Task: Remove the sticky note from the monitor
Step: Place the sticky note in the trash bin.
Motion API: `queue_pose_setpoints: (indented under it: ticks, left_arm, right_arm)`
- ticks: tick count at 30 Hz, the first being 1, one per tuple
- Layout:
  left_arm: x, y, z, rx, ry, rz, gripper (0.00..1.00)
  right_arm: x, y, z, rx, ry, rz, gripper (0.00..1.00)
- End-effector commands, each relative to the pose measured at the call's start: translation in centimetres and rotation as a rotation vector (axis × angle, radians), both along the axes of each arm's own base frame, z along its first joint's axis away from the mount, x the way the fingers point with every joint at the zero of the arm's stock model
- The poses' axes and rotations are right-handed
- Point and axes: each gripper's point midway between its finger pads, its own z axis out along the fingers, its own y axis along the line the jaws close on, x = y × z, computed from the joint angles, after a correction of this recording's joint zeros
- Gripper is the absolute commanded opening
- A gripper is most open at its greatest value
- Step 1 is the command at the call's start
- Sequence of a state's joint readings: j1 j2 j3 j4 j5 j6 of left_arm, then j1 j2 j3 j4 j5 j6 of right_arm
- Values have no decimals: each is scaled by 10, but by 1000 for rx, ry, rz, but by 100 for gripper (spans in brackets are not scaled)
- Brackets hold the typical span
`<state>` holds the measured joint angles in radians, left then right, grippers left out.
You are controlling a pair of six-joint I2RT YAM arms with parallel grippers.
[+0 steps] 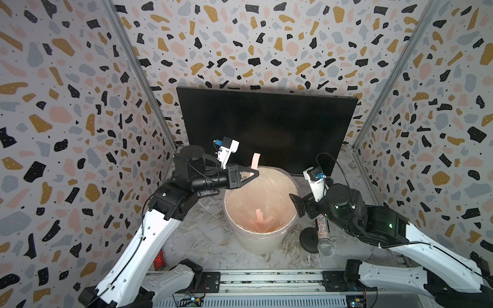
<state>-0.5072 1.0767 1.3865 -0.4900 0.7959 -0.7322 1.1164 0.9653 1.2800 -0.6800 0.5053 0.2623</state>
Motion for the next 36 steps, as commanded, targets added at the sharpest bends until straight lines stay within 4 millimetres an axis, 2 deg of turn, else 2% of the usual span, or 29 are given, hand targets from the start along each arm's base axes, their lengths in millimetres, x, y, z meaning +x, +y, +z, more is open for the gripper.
queue_pose_setpoints:
  ticks: [1, 6, 13, 21, 33, 36]
  left_arm:
    - [-14, -7, -3, 47, -42, -31, 0]
    - [-33, -18, -23, 98, -15, -81, 0]
    - [-46, -19, -53, 177, 24, -107, 0]
    - [-48, -15, -91, 301, 91, -120, 0]
    - [-41, -12, -119, 412, 145, -102, 0]
    - [-39, -11, -126, 441, 156, -98, 9]
  right_arm:
    - [-1, -10, 18, 60, -27, -24, 100]
    - [-1, -12, 18, 61, -30, -29, 100]
    - [-2, -18, 17, 67, -36, -40, 100]
    - [-2, -19, 16, 67, -35, -44, 100]
    - [-2, -21, 15, 67, -36, -49, 100]
    - [-2, -21, 14, 66, -36, -50, 100]
